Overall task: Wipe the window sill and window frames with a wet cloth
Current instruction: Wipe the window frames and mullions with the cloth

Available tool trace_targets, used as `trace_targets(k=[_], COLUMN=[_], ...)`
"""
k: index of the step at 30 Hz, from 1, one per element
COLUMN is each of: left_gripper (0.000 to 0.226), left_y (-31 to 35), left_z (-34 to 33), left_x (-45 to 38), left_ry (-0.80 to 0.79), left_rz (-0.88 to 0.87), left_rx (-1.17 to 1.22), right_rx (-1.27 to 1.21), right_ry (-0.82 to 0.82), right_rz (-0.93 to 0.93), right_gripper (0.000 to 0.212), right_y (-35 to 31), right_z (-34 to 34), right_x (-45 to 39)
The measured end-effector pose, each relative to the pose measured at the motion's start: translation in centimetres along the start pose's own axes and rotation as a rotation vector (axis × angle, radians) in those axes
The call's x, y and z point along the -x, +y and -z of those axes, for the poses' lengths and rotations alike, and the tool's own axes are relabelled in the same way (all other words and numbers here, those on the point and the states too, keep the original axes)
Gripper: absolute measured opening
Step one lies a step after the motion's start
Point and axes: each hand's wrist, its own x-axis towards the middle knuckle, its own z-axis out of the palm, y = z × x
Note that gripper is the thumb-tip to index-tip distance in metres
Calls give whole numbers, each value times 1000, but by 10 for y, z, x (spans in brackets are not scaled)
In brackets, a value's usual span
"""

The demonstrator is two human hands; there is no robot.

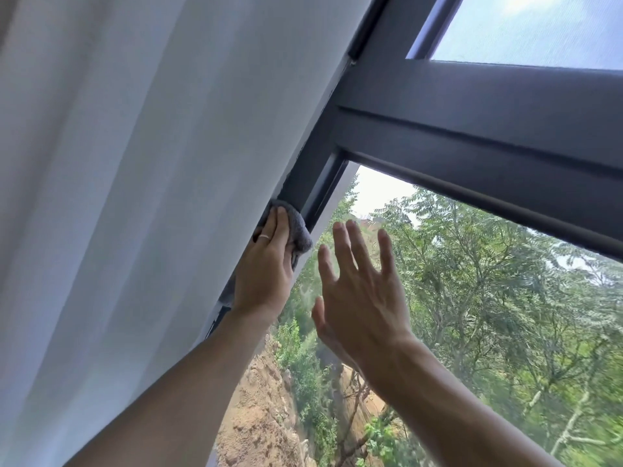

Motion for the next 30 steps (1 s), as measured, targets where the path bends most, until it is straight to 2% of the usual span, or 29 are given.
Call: trace_targets(k=[7, 10, 17, 23, 26, 30], left_gripper=[50, 50, 58, 54, 54, 56], left_y=[-4, -4, 39, 17, 20, 33], left_z=[-3, 1, -5, 1, -4, -4], left_x=[11, 15, -77, -22, -32, -66], left_ry=[-3, -22, 53, -21, -13, 32], left_rz=[20, -22, -97, -50, -40, -114], left_rx=[55, 32, -26, -25, -24, -44], right_rx=[-45, -20, 23, -1, 9, 42], right_ry=[-3, -21, -57, 14, 74, 111], right_rz=[-25, -14, 25, 36, 17, 22], right_gripper=[75, 75, 73, 71, 73, 74], right_y=[14, 27, 41, 46, 45, 44], right_z=[1, 9, 17, 18, 15, 20], right_x=[7, 10, 6, 7, 5, -1])
